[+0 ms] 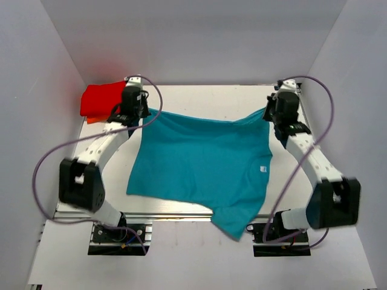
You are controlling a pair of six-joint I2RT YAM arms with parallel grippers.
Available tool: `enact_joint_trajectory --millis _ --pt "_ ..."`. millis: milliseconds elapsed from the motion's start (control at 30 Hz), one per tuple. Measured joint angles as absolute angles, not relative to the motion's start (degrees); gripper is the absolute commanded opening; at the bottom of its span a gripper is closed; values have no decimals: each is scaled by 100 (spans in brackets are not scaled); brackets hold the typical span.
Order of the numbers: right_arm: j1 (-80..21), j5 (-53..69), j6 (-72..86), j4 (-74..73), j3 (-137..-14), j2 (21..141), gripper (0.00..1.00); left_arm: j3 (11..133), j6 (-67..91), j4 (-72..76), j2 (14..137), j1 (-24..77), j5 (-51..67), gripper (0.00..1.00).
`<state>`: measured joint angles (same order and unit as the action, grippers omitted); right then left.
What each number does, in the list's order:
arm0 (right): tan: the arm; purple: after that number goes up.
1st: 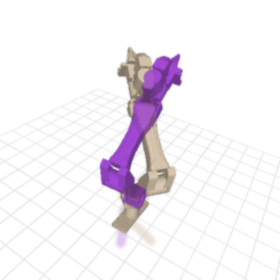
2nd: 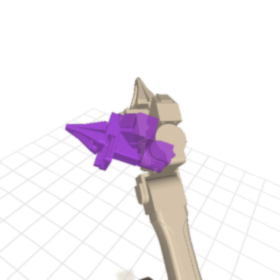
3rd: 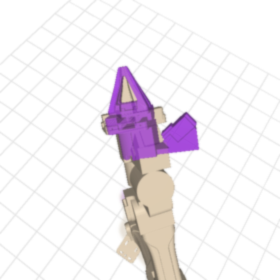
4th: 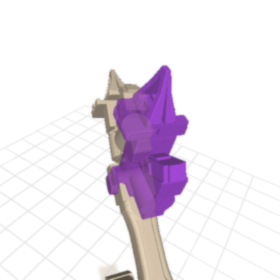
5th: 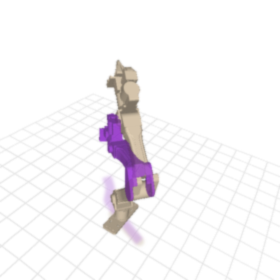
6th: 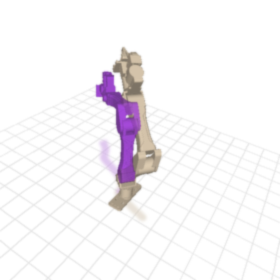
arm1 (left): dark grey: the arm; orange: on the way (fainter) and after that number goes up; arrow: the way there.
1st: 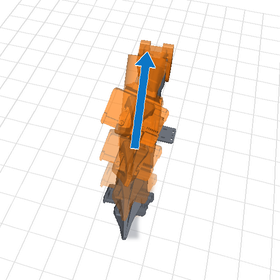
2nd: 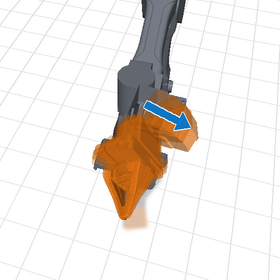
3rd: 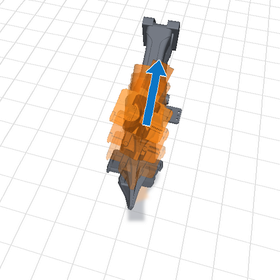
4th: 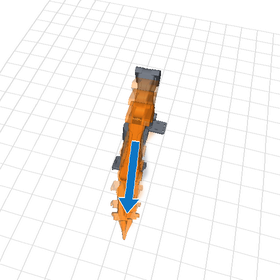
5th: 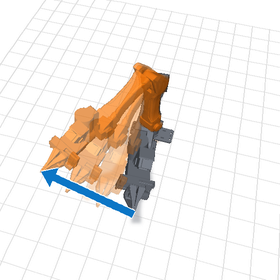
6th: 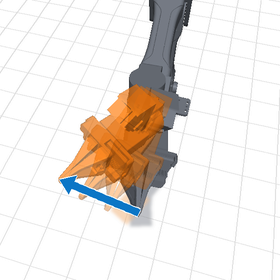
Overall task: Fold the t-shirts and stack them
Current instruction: Flatten out the tshirt, then fold the flattened tshirt in 1/3 of the way
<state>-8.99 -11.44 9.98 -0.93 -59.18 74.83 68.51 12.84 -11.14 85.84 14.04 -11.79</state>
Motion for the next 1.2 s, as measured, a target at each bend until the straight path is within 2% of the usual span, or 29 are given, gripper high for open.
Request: enact_joint_trajectory --millis 300,533,700,900,1000,1200 --pt "-897 -1229 864 -145 -7706 10280 0 8912 1262 -781 11609 1179 -1197 0" --pt "-897 -1295 862 -410 -8527 11177 0 10073 1120 -851 12722 1046 -1004 0" --pt "-895 -1293 969 -679 -8611 11209 0 10457 1039 -915 12921 1017 -858 0" --pt "-895 -1313 1455 -1557 -8580 10945 0 9793 1024 -919 12604 1017 -934 0" --pt "-897 -1245 1684 -1861 -8230 10394 0 9345 1011 -996 12289 1017 -1004 0" --pt "-906 -880 2102 -2080 -6783 8785 0 8573 1111 -1094 11445 1017 -1120 0"
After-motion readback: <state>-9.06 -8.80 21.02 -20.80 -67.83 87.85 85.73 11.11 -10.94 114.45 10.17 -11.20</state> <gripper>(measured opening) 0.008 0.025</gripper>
